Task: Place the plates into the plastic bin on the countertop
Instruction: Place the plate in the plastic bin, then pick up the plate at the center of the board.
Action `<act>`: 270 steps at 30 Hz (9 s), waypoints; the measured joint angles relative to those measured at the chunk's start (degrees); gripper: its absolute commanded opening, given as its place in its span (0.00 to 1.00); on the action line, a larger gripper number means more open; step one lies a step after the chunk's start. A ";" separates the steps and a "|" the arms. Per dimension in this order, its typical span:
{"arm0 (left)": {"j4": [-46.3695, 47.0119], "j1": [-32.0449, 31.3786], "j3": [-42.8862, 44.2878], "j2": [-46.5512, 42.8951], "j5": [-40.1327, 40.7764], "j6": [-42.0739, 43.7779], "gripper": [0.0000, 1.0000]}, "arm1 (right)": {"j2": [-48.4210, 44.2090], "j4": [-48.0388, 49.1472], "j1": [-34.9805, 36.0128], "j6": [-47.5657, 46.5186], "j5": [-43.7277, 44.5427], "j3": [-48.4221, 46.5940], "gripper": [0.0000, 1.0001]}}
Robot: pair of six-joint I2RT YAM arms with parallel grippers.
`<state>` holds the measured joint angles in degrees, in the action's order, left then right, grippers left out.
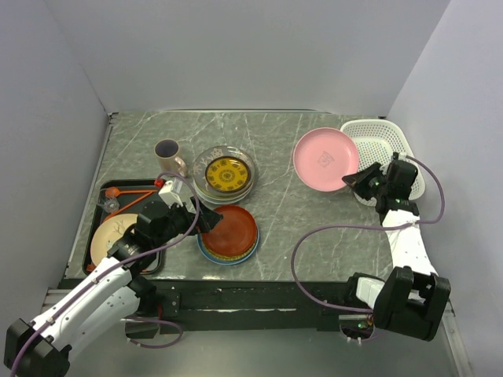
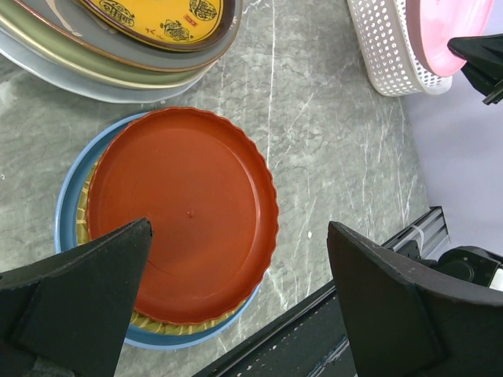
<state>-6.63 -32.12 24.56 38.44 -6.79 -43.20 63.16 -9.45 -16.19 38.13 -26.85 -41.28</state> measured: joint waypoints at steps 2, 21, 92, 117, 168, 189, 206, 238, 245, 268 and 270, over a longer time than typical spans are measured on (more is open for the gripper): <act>0.02 0.00 0.00 0.07 0.00 0.02 0.99 | 0.98 0.13 -0.74 0.11 0.02 -0.15 0.00; -0.09 0.00 0.59 1.66 -0.04 0.50 0.99 | 9.38 3.34 -6.82 4.52 0.68 -4.07 0.00; 6.45 0.00 0.02 8.02 -1.55 0.63 0.99 | 23.34 19.32 -7.72 33.81 27.28 -3.15 0.00; 7.52 0.00 -0.50 7.76 -2.14 0.55 0.99 | 26.80 19.76 -10.21 29.42 22.99 -4.59 0.09; 7.67 0.00 -0.96 7.04 -3.91 0.59 0.99 | 21.81 30.75 -6.51 24.48 11.30 -2.99 0.51; 7.67 0.00 -0.52 4.76 -5.46 -0.81 0.99 | -7.06 22.82 18.64 13.68 20.37 6.91 0.56; 7.65 0.00 -0.52 4.02 -5.79 -2.97 0.99 | -24.63 11.15 26.71 10.73 22.75 17.49 0.61; -12.76 0.00 3.10 3.45 5.20 -6.08 0.99 | 5.73 11.69 53.83 6.14 22.36 6.91 0.64; -15.63 0.00 3.02 -1.29 5.64 -7.30 0.99 | 14.67 12.02 56.78 5.03 22.34 3.56 0.63; -16.72 0.00 2.99 0.81 5.60 -7.54 0.99 | 16.81 12.41 58.82 4.55 21.31 3.41 0.50; -16.57 0.00 2.86 1.22 5.57 -7.54 0.99 | 16.81 12.44 59.01 4.50 21.22 3.41 0.49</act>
<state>-23.20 -32.12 27.42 39.66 -1.21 -50.74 79.96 2.98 42.83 42.63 -5.63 -37.87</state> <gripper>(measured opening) 0.994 0.510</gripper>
